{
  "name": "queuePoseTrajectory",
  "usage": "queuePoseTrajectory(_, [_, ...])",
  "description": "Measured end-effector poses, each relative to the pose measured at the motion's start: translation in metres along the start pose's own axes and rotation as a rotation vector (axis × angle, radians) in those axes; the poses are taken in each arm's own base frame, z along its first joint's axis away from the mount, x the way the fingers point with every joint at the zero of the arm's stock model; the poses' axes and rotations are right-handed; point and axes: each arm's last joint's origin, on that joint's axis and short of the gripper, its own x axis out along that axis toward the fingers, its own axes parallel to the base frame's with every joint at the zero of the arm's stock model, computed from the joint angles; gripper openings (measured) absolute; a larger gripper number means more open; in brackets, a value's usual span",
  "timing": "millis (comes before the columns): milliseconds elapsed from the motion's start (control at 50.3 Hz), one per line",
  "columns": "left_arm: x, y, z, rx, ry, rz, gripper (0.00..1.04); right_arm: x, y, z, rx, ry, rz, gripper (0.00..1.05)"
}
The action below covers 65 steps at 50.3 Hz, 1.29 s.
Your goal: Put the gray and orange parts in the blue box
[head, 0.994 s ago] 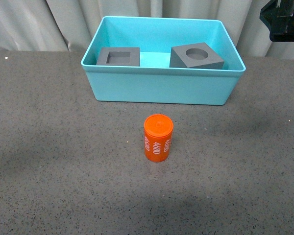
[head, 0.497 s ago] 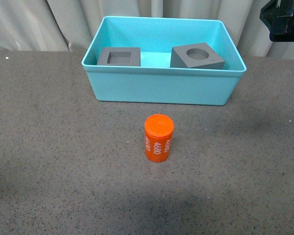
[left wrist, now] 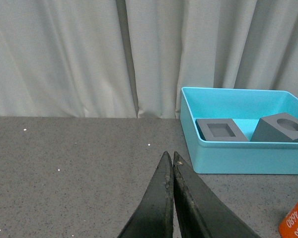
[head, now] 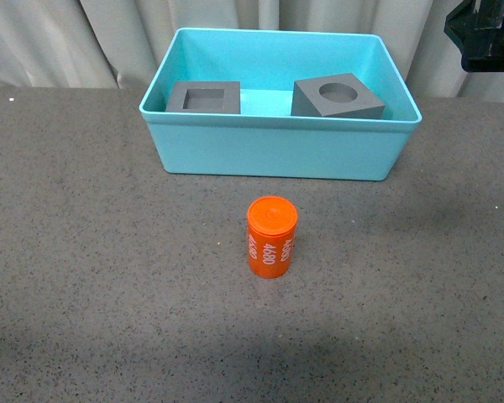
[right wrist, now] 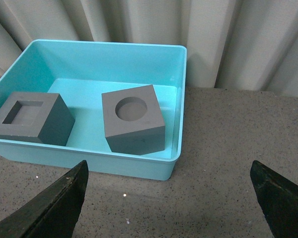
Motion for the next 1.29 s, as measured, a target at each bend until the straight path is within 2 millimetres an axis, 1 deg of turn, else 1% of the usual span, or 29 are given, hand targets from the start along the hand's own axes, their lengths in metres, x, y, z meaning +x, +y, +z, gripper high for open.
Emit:
queuePoseTrajectory(736, [-0.016, 0.000, 0.001, 0.002, -0.003, 0.000, 0.04, 0.000, 0.000, 0.000, 0.000, 0.000, 0.000, 0.95])
queuePoseTrajectory(815, [-0.023, 0.000, -0.004, 0.002, 0.031, -0.001, 0.04, 0.000, 0.000, 0.000, 0.000, 0.000, 0.000, 0.95])
queuePoseTrajectory(855, [-0.026, 0.000, -0.003, 0.003, 0.013, 0.000, 0.04, 0.000, 0.000, 0.000, 0.000, 0.000, 0.000, 0.95])
queuePoseTrajectory(994, [-0.027, 0.000, -0.002, 0.002, 0.003, 0.000, 0.04, 0.000, 0.000, 0.000, 0.000, 0.000, 0.001, 0.95])
queuePoseTrajectory(1054, [-0.027, 0.000, -0.002, 0.002, 0.005, 0.000, 0.16, 0.000, 0.000, 0.000, 0.000, 0.000, 0.000, 0.95])
queuePoseTrajectory(1074, [-0.027, 0.000, -0.002, 0.003, 0.005, 0.000, 0.21, 0.000, 0.000, 0.000, -0.007, -0.003, -0.003, 0.95])
queuePoseTrajectory(1114, [-0.027, 0.000, -0.002, 0.003, 0.004, 0.000, 0.28, 0.000, 0.003, -0.001, -0.054, 0.002, 0.004, 0.95])
queuePoseTrajectory(1173, [-0.027, 0.000, -0.002, 0.002, 0.004, 0.000, 0.43, 0.001, 0.011, -0.007, -0.187, 0.073, 0.106, 0.95])
queuePoseTrajectory(1253, [-0.027, 0.000, -0.002, 0.003, 0.004, 0.000, 0.59, 0.007, 0.021, -0.013, -0.251, 0.188, 0.238, 0.95])
queuePoseTrajectory(1293, [-0.027, 0.000, -0.002, 0.003, 0.004, 0.000, 0.64, 0.009, 0.024, -0.013, -0.258, 0.215, 0.268, 0.95])
